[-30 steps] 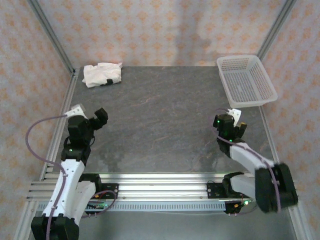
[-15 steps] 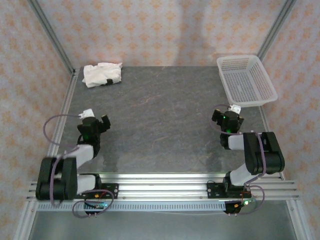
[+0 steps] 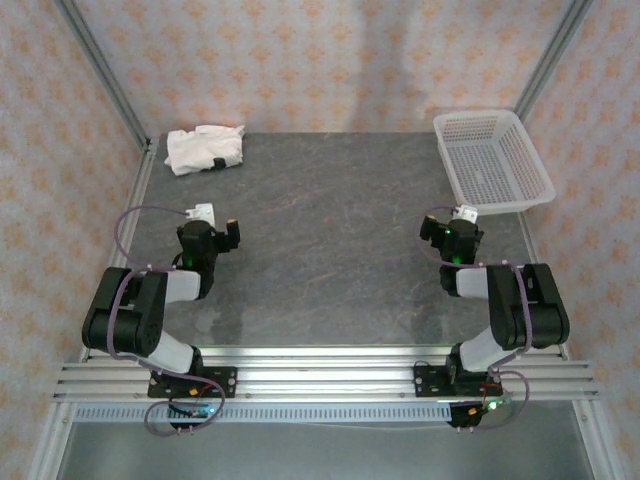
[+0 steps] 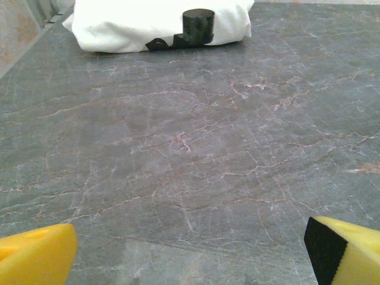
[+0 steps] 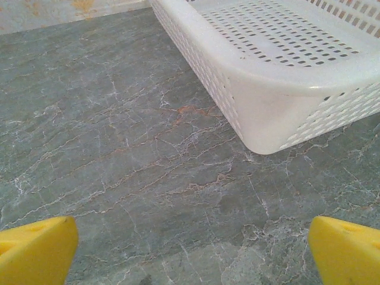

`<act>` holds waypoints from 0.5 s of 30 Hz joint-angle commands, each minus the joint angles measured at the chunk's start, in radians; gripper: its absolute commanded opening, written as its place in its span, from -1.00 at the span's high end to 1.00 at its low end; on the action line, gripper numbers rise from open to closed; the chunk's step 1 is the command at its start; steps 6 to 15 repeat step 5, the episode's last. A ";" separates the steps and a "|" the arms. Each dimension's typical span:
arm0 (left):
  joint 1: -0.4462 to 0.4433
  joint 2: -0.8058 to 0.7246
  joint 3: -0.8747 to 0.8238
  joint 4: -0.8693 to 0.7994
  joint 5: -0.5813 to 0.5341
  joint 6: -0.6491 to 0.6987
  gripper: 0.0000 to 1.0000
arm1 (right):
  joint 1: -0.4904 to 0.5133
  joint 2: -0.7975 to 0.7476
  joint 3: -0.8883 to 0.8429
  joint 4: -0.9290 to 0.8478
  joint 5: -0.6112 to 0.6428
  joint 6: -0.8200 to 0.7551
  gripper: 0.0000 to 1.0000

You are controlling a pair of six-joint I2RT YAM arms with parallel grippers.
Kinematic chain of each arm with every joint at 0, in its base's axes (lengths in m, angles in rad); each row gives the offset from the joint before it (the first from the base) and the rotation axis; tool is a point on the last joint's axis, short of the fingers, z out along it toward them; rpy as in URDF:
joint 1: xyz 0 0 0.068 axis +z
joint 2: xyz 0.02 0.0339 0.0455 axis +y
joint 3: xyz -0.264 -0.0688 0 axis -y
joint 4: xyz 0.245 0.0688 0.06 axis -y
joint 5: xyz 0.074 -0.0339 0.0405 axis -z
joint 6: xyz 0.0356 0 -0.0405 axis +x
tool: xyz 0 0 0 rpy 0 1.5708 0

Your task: Fold the inside-out t-shirt

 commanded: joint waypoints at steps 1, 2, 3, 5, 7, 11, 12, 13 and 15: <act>-0.008 -0.008 0.019 0.012 -0.022 0.029 -1.00 | 0.001 -0.002 0.022 -0.011 -0.011 -0.012 -0.99; -0.008 -0.011 0.022 -0.002 -0.021 0.028 -1.00 | 0.001 -0.004 0.020 -0.009 -0.011 -0.011 -0.99; -0.008 -0.008 0.020 0.008 -0.021 0.029 -1.00 | 0.001 -0.008 0.013 -0.001 -0.011 -0.012 -0.99; -0.007 -0.010 0.021 0.005 -0.021 0.028 -1.00 | 0.001 -0.009 0.008 0.007 -0.010 -0.010 -0.99; -0.007 -0.010 0.021 0.005 -0.021 0.028 -1.00 | 0.001 -0.009 0.008 0.007 -0.010 -0.010 -0.99; -0.007 -0.010 0.021 0.005 -0.021 0.028 -1.00 | 0.001 -0.009 0.008 0.007 -0.010 -0.010 -0.99; -0.007 -0.010 0.021 0.005 -0.021 0.028 -1.00 | 0.001 -0.009 0.008 0.007 -0.010 -0.010 -0.99; -0.007 -0.010 0.021 0.005 -0.021 0.028 -1.00 | 0.001 -0.009 0.008 0.007 -0.010 -0.010 -0.99; -0.007 -0.010 0.021 0.005 -0.021 0.028 -1.00 | 0.001 -0.009 0.008 0.007 -0.010 -0.010 -0.99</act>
